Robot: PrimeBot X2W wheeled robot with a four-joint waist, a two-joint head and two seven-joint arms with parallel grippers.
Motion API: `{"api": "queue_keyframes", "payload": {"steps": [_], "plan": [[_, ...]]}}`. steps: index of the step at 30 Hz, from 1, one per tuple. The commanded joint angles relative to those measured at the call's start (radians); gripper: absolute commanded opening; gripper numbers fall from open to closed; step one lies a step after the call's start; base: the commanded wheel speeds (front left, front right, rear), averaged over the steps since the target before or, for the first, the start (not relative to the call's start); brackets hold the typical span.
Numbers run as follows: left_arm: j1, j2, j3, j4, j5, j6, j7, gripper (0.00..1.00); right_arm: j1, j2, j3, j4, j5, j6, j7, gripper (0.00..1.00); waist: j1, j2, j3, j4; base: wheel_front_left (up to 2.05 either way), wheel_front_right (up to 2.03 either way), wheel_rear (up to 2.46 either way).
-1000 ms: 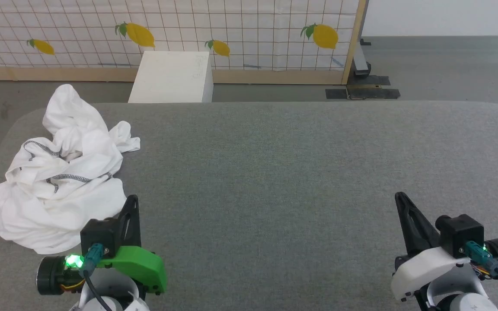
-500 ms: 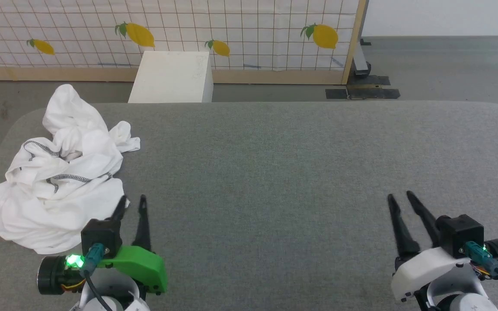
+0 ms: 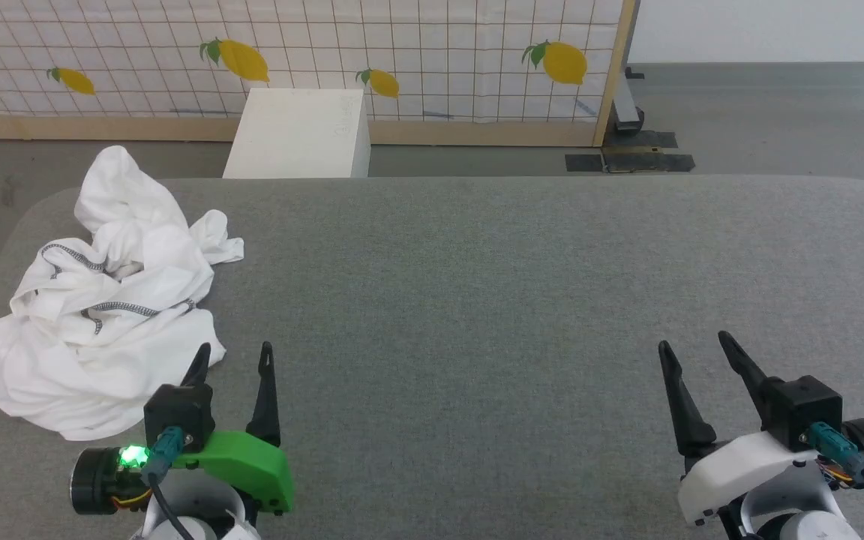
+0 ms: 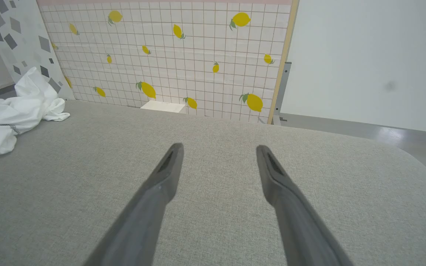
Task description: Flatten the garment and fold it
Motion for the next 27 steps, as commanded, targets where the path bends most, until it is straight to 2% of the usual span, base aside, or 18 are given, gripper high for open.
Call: {"api": "queue_keyframes", "payload": {"steps": [1,11,27], "plan": [[0.0,0.0,-0.001,0.007,-0.008,0.01,-0.011,1.0,0.007,0.0,0.002,0.006,0.014,0.0,-0.012,1.0,-0.0001,-0.0001,0.0,0.002,0.0,0.0,0.0],[-0.003,0.001,0.0,0.019,-0.018,0.017,-0.031,1.0,0.005,0.0,0.006,0.02,0.037,0.0,-0.032,1.0,-0.0001,-0.0001,0.003,0.03,0.0,0.0,0.0],[-0.005,0.001,0.003,0.043,-0.037,0.027,-0.064,1.0,-0.006,0.0,0.016,0.056,0.075,0.0,-0.065,1.0,-0.0001,-0.0001,0.01,0.12,0.0,0.0,0.0]]}}
